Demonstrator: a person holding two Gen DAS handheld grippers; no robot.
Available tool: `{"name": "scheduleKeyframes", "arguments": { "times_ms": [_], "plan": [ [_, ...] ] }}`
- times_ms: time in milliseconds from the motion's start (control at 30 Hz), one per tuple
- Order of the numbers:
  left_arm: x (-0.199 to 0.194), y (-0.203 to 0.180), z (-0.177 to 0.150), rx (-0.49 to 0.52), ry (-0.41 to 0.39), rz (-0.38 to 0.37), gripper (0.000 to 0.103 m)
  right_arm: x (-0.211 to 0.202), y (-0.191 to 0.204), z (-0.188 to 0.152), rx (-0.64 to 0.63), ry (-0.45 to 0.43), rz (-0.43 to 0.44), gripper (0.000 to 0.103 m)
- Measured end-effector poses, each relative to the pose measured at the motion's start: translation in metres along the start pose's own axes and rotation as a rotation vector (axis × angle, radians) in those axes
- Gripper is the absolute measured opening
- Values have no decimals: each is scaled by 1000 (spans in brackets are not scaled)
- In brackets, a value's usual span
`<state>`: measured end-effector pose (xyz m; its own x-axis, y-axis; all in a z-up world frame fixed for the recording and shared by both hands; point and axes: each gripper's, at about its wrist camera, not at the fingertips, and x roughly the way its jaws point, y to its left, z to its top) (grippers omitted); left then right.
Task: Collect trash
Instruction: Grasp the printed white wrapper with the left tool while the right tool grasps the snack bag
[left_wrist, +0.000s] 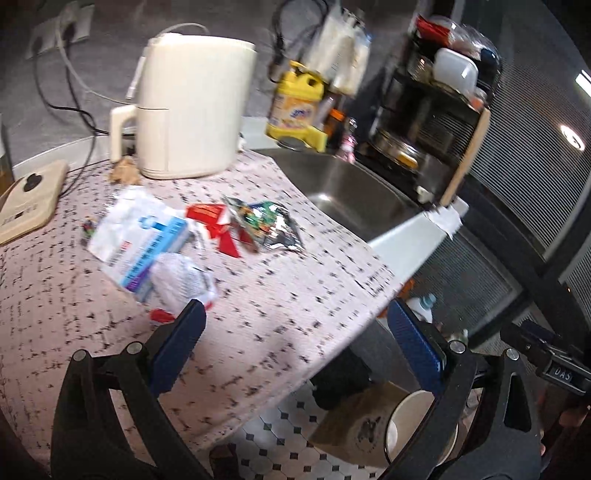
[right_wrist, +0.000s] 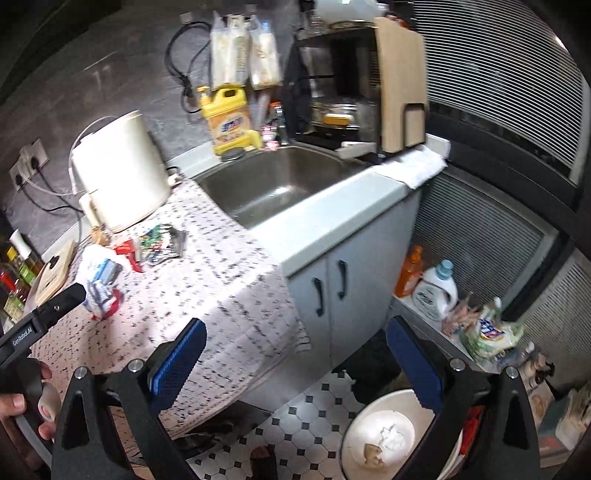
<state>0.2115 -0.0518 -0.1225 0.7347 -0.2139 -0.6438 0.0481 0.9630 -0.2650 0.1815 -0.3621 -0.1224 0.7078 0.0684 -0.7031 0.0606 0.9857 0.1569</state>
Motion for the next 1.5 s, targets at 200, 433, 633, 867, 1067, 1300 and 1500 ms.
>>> {"name": "scheduleKeyframes", "arguments": {
  "times_ms": [200, 433, 633, 867, 1067, 1300, 1500],
  "plan": [
    [-13, 37, 1, -37, -46, 46, 98, 15, 37, 8, -28, -22, 98, 96],
    [-20, 72, 0, -66, -74, 58, 98, 34, 77, 13, -93, -20, 103, 96],
    [4, 90, 4, -90, 14, 19, 98, 48, 89, 12, -77, 37, 178, 96],
    [35, 95, 14, -88, 62, -6, 94, 50, 97, 15, -100, 28, 168, 95],
    [70, 98, 18, -79, 139, 39, 70, 57, 99, 20, -90, 31, 163, 94],
    [79, 99, 24, -58, 165, 23, 38, 79, 114, 28, -126, 67, 187, 83],
    [53, 111, 45, -96, 91, -3, 38, 104, 140, 38, -165, 111, 233, 76]
  ]
}}
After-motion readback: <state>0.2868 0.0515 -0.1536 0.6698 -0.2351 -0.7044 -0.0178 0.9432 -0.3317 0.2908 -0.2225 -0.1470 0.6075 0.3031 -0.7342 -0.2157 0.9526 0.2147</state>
